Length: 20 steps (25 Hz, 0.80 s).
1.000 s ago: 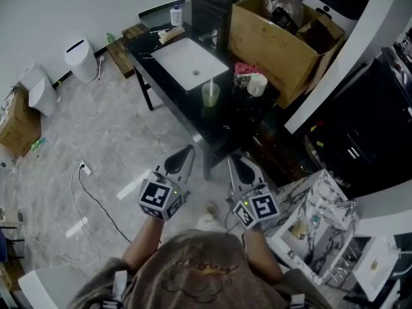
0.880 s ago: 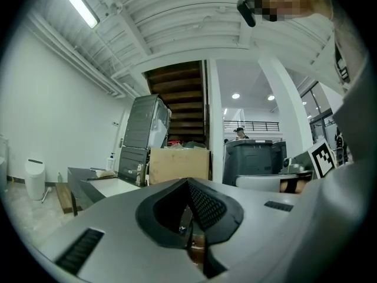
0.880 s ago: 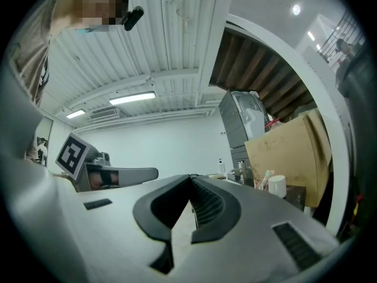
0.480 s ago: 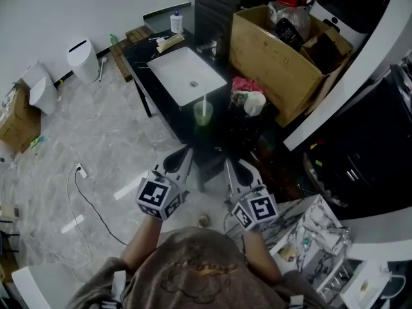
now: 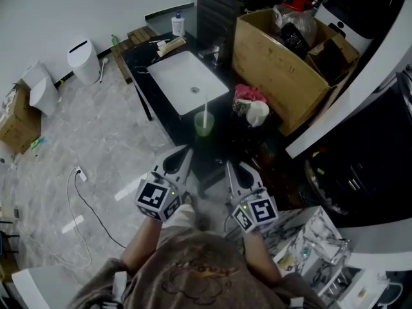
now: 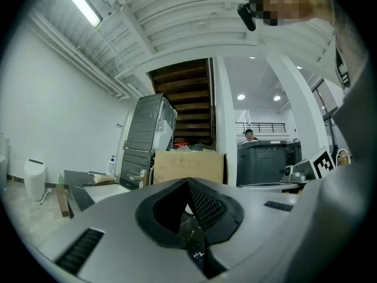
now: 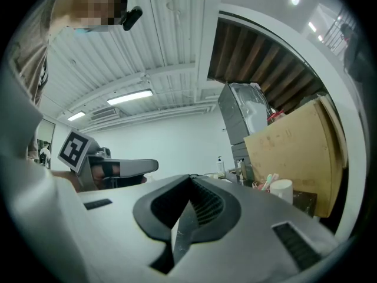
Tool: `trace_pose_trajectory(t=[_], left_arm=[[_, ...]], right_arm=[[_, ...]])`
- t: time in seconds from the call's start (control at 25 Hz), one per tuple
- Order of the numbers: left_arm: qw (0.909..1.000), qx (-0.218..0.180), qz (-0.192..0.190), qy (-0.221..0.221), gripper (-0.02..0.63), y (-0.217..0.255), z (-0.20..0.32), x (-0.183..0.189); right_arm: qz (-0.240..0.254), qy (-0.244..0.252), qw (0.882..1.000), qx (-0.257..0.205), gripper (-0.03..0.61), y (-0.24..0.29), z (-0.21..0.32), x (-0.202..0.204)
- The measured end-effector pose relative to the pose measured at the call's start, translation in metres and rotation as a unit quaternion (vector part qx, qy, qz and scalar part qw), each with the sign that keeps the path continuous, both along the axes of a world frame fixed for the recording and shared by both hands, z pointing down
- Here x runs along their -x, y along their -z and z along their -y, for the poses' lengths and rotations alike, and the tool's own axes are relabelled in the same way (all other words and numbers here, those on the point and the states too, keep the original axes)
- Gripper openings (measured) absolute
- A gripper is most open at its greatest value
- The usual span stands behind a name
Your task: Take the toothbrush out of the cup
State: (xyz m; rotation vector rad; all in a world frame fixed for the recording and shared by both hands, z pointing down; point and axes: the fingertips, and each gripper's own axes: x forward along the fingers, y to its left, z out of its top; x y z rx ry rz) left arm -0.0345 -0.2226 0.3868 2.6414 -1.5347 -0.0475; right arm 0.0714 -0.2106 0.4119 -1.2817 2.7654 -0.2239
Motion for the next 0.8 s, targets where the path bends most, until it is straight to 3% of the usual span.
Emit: trace_pose_trajectory(t=[0.32,0.72,0.8], left_arm=[[0.9995,-0.013,-0.004,-0.029,0.0,0.002,0.049,0.001],[0.9991,-0.017,-0.002,-0.038,0.007,-0.005,0.093,0.009],[0.999,-0.007,-0.008,-0.043,0.145,-0.006,0.098,0.007]], right_arm=[[-0.006,-0.031,1.0,-0.003,0.0,-0.003,0.048,-0.004],[-0.009,-0.035,0.999,0.004,0.0,-0.008,0.085,0.006],[-0.01,-0.034,0.999,0.005,0.0,-0.01,0.089,0.008]])
